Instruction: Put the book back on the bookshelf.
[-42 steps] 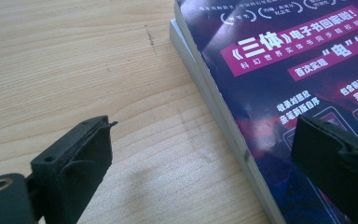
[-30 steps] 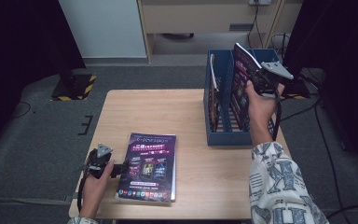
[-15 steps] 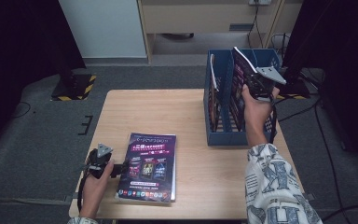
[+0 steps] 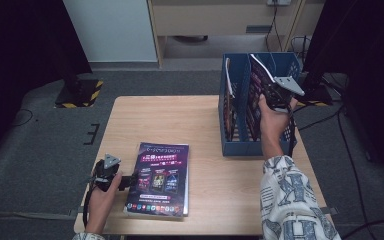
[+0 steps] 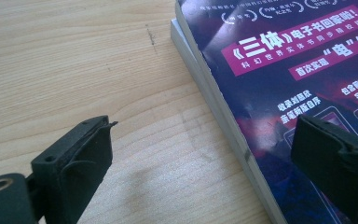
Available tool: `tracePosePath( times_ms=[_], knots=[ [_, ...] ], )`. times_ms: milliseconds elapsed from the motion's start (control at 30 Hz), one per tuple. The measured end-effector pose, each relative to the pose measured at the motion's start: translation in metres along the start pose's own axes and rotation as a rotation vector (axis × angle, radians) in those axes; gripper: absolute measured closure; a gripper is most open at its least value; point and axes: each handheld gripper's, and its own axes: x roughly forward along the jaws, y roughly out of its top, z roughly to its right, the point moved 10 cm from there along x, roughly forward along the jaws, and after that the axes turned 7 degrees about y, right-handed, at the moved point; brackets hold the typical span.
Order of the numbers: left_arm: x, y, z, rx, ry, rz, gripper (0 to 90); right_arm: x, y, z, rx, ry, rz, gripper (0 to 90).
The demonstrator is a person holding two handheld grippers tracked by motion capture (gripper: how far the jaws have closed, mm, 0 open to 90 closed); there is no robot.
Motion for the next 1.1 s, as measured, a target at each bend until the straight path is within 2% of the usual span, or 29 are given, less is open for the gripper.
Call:
tracePosePath(
  times_ms=[667,1100],
  knots=[
    [0.0,0.0,-0.001,0.001,0.0,0.002,4.8,0.004,-0.018,0.002,0.002,-0.014,-0.011,84.0],
    [0.0,0.0,0.001,0.005,-0.001,-0.001,4.8,0.005,-0.017,0.006,0.007,-0.024,0.0,84.0]
  ],
)
